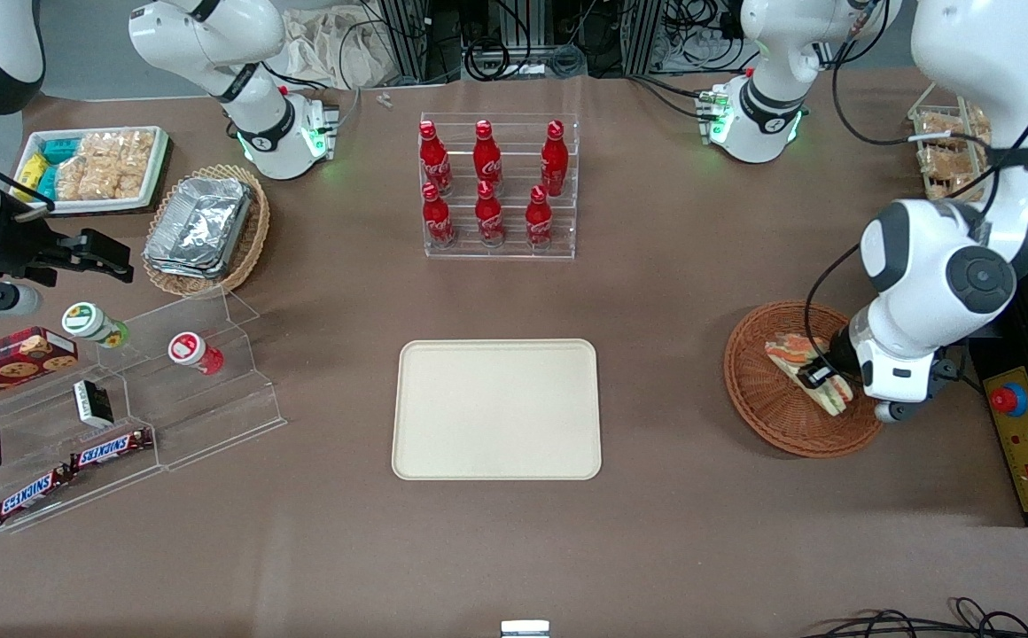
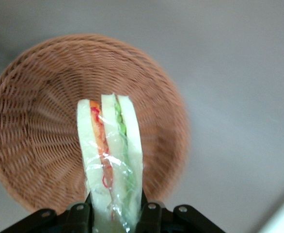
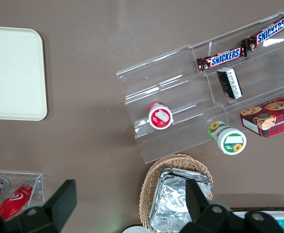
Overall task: Place sandwich from basket to tray
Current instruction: 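Lift the sandwich out of the basket with the left gripper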
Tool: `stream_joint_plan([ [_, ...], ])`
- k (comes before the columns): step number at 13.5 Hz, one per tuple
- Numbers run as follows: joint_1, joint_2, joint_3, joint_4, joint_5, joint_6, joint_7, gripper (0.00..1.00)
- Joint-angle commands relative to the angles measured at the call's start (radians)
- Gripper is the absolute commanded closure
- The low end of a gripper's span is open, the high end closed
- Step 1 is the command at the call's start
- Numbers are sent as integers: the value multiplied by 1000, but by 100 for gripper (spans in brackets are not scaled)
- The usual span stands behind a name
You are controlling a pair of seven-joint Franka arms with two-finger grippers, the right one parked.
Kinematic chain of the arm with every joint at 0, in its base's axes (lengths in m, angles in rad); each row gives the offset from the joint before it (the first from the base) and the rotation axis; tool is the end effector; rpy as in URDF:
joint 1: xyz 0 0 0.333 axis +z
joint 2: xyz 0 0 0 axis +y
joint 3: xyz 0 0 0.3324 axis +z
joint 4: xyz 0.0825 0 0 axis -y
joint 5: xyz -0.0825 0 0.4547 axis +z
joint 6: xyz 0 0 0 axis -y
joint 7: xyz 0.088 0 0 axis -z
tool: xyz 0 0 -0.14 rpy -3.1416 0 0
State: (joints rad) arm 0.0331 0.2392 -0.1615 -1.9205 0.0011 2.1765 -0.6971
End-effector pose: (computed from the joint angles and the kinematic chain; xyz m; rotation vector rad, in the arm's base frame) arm 0.6680 -0.0838 0.3160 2.9732 0.8759 0.0051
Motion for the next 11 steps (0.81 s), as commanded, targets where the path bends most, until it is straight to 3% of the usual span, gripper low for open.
stream_joint_plan([
  [1,-12,25,-152,130,-4,-101,-24,100],
  [4,-37,124,-300,217,11,-57,-4,100],
  [7,-171,247,-305,299,74,41,-5,100],
  [11,-234,403,-305,314,192,225,-13,100],
])
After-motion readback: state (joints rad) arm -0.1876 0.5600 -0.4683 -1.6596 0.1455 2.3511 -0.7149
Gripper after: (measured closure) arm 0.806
